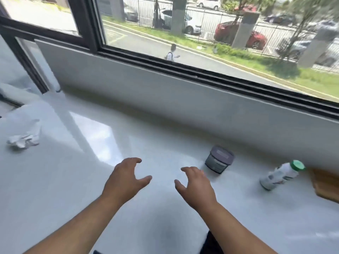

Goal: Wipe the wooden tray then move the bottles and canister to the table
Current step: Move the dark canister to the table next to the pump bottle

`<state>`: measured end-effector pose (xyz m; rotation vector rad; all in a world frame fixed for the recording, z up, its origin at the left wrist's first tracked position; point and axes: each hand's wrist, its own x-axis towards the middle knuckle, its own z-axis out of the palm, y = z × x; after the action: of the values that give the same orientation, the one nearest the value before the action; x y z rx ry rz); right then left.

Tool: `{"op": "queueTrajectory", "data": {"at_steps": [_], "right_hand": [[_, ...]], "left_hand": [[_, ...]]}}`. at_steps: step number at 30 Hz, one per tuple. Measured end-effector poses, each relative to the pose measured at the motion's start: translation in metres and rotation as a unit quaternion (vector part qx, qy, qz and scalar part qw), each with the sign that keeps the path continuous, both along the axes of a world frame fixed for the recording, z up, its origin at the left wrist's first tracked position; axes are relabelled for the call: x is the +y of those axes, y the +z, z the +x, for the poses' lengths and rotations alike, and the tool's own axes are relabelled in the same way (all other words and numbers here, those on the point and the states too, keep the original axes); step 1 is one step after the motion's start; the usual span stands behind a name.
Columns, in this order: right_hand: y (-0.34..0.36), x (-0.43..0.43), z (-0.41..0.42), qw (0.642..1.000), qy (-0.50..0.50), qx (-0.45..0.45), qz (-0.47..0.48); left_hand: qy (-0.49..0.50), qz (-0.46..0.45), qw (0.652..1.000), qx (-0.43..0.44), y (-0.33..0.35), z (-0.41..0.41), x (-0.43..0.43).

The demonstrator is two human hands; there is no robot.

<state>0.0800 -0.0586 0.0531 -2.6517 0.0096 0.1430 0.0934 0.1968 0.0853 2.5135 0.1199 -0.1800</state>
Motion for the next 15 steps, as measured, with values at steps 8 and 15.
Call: {"op": "queueTrajectory", "data": {"at_steps": [8, 15], "right_hand": [[-0.016, -0.162, 0.02, 0.981, -0.16, 0.069, 0.088], [-0.051, -0.211, 0.051, 0.846, -0.325, 0.186, 0.381]], "left_hand": [[-0.13, 0.021, 0.991, 0.005, 0.003, 0.086, -0.225], [-0.136, 0.007, 0.988, 0.074, -0.025, 0.132, -0.31]]}}
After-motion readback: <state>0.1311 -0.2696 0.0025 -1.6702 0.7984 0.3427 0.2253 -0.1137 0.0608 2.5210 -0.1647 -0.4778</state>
